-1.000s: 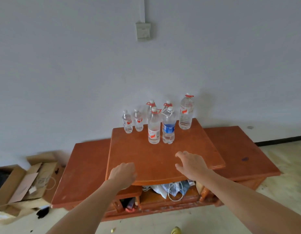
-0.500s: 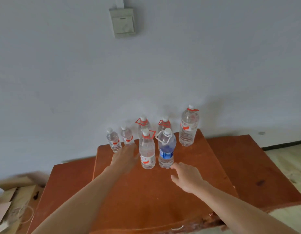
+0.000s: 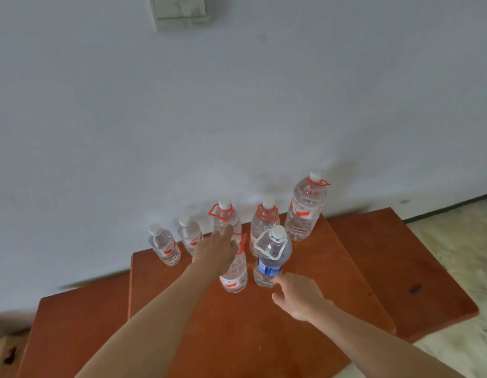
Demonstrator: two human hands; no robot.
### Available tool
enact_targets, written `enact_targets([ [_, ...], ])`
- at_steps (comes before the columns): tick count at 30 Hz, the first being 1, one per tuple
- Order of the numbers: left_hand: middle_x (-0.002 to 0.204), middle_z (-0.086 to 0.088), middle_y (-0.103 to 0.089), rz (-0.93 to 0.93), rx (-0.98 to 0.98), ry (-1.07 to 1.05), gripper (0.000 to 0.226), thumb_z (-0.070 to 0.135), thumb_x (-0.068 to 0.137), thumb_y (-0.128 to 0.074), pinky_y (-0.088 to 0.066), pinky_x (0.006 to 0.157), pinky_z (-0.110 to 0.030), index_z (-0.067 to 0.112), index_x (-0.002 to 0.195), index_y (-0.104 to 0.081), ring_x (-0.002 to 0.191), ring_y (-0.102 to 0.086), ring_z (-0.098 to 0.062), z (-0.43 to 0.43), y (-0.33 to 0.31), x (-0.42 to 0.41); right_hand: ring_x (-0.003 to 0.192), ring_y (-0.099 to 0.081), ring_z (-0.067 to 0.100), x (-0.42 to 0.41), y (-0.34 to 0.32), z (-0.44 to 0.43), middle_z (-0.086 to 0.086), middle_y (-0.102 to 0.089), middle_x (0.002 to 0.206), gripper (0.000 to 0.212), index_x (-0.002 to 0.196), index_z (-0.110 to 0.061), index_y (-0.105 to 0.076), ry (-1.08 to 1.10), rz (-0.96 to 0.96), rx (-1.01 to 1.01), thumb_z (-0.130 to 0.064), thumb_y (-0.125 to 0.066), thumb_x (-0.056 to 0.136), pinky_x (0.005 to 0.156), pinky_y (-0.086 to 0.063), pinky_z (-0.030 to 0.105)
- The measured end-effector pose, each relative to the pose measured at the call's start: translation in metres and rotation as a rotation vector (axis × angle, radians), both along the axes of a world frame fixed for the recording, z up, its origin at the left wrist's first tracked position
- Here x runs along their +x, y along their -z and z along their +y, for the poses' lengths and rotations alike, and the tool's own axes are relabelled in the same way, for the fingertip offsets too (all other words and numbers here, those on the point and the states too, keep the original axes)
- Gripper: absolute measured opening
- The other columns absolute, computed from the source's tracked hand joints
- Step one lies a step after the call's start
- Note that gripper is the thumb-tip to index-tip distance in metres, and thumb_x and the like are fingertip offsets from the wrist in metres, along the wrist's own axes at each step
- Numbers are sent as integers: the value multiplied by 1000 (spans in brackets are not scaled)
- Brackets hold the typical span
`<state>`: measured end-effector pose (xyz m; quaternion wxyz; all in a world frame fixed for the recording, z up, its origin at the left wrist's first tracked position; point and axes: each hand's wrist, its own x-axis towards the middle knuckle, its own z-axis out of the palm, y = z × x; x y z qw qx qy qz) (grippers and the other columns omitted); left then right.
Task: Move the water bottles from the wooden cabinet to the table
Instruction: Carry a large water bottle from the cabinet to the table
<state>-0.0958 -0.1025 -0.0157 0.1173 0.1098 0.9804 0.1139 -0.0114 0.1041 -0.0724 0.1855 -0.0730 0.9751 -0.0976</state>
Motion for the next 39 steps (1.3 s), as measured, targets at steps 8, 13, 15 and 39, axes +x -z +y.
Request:
enact_targets([
  [8,91,-10,-64,47,260,-322,41,29,93,-42,-47,68,-39,18,130,-28,79,-62,-37,-86,30,38,100,-64,18,-34,36,-60,-4,-63,115,36,125,-23,-50,77,-30,-107,-44,-48,96,82,-50,34],
  [13,98,-3,-69,-3,413,-504,52,49,83,-22,-51,74,-42,25,113,-57,86,-62,-27,-127,55,65,107,-60,19,-57,59,-87,0,-58,122,39,129,-20,-47,157,-15,-143,-45,-43,100,73,-46,28],
  [15,79,-1,-65,-34,484,-628,58,61,83,-16,-47,64,-39,21,82,-58,73,-59,-23,-134,64,75,118,-56,24,-68,71,-94,4,-54,132,49,137,-19,-42,206,-60,-153,-50,-39,99,83,-49,34],
  [39,52,-2,-43,-119,658,-1610,49,36,97,-43,-35,56,-30,10,56,-47,51,-42,-17,-89,130,230,75,-56,13,-71,129,-138,-2,-57,105,56,131,-22,-43,16,-468,-114,-61,-46,90,54,-40,26],
])
